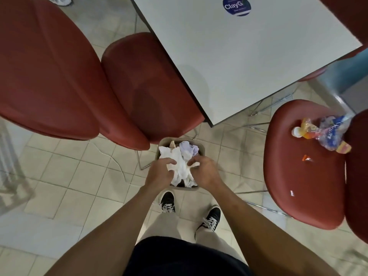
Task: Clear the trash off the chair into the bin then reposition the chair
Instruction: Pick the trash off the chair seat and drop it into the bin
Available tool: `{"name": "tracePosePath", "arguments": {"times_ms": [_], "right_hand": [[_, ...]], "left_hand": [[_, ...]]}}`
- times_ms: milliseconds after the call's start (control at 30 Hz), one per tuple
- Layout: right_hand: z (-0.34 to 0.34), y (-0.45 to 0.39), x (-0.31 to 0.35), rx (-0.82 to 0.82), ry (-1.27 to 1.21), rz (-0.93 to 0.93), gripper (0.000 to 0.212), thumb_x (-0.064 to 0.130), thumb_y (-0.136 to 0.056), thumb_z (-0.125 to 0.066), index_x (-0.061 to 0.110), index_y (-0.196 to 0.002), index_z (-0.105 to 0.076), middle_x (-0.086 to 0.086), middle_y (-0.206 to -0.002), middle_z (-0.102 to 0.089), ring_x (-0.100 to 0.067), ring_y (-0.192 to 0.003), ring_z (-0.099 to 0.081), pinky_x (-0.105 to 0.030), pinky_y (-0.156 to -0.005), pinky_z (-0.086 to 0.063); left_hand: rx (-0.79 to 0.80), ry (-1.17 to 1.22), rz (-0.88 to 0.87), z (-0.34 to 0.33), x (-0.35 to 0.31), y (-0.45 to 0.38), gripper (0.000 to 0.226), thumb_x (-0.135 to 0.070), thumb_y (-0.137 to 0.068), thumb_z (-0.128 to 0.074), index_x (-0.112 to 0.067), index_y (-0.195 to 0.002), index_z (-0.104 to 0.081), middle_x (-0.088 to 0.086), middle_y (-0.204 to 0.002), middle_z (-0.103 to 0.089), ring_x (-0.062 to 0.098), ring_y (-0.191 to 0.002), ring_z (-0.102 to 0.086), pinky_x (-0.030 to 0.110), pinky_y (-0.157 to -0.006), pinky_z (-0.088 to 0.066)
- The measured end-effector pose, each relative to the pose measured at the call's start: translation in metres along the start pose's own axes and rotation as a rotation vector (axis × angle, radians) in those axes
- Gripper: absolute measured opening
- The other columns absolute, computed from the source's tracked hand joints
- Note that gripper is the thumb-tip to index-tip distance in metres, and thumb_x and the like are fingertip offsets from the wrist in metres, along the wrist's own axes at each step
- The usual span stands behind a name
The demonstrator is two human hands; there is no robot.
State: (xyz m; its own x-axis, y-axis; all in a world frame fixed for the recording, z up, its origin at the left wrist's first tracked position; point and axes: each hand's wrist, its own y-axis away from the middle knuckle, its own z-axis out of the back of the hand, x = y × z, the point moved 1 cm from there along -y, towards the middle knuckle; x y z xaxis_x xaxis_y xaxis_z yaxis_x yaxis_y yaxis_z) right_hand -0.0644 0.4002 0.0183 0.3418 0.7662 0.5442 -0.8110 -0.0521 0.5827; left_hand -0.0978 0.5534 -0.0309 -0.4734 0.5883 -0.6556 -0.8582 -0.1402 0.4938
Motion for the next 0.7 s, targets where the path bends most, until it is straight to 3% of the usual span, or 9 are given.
{"name": "tracePosePath", "arguments": {"times_ms": [100,167,300,400,500,600,700], "right_hand": [[-0.002,-0.004,-0.001,-0.016,-0.028,-0.017,0.028,-0.001,-0.079,-0.051,0.019,-0.086,-0.069,-0.006,-0.094,-0.065,-0.018,-0.063,-0.055,-0.02,-0.057,-0.041],[0.001,-0.003,-0.005,-0.032,-0.054,-0.051,0.027,0.0,-0.081,-0.051,0.022,-0.084,-0.066,-0.005,-0.09,-0.065,-0.019,-0.063,-0.056,-0.02,-0.056,-0.041],[0.014,0.001,-0.018,-0.071,-0.111,-0.107,0.023,0.005,-0.082,-0.054,0.02,-0.092,-0.068,-0.002,-0.09,-0.066,-0.023,-0.074,-0.064,-0.027,-0.067,-0.051],[0.03,0.002,-0.03,-0.116,-0.13,-0.115,0.021,0.009,-0.083,-0.057,0.02,-0.096,-0.069,-0.005,-0.097,-0.071,-0.022,-0.081,-0.065,-0.031,-0.08,-0.054],[0.05,0.003,-0.043,-0.144,-0.183,-0.125,0.021,0.009,-0.085,-0.057,0.018,-0.1,-0.068,-0.005,-0.104,-0.069,-0.02,-0.08,-0.063,-0.027,-0.079,-0.052],[0.07,0.003,-0.058,-0.179,-0.195,-0.104,0.023,0.011,-0.087,-0.058,0.016,-0.108,-0.067,-0.002,-0.117,-0.066,-0.02,-0.099,-0.064,-0.029,-0.09,-0.05],[0.097,0.004,-0.081,-0.207,-0.216,-0.101,0.025,0.011,-0.089,-0.057,0.013,-0.112,-0.066,-0.002,-0.119,-0.063,-0.018,-0.092,-0.062,-0.029,-0.086,-0.05]], "left_hand": [[0.03,-0.019,0.043,0.0,0.007,-0.005,0.031,-0.013,-0.078,-0.061,-0.031,-0.102,-0.068,0.003,-0.111,-0.064,0.015,-0.093,-0.058,0.024,-0.08,-0.046],[0.014,-0.024,0.046,0.001,0.006,-0.005,0.027,-0.015,-0.08,-0.062,-0.029,-0.103,-0.068,0.002,-0.11,-0.065,0.014,-0.089,-0.058,0.026,-0.08,-0.047],[-0.007,-0.053,-0.022,0.001,-0.007,-0.009,0.023,-0.016,-0.082,-0.064,-0.023,-0.103,-0.069,-0.005,-0.106,-0.067,0.012,-0.084,-0.058,0.026,-0.077,-0.048],[0.05,-0.067,-0.085,-0.004,-0.026,-0.014,0.02,-0.016,-0.083,-0.063,-0.022,-0.102,-0.07,-0.008,-0.103,-0.067,0.011,-0.087,-0.06,0.024,-0.078,-0.046],[0.079,-0.102,-0.141,-0.016,-0.051,-0.019,0.018,-0.017,-0.084,-0.063,-0.022,-0.099,-0.07,-0.006,-0.102,-0.069,0.014,-0.089,-0.062,0.025,-0.079,-0.046],[0.092,-0.142,-0.191,-0.03,-0.078,-0.021,0.017,-0.018,-0.084,-0.062,-0.021,-0.098,-0.071,-0.006,-0.102,-0.064,0.016,-0.091,-0.061,0.029,-0.079,-0.048],[0.132,-0.146,-0.224,-0.052,-0.108,-0.023,0.016,-0.015,-0.084,-0.062,-0.02,-0.097,-0.071,-0.006,-0.095,-0.064,0.015,-0.089,-0.062,0.03,-0.08,-0.05]]}}
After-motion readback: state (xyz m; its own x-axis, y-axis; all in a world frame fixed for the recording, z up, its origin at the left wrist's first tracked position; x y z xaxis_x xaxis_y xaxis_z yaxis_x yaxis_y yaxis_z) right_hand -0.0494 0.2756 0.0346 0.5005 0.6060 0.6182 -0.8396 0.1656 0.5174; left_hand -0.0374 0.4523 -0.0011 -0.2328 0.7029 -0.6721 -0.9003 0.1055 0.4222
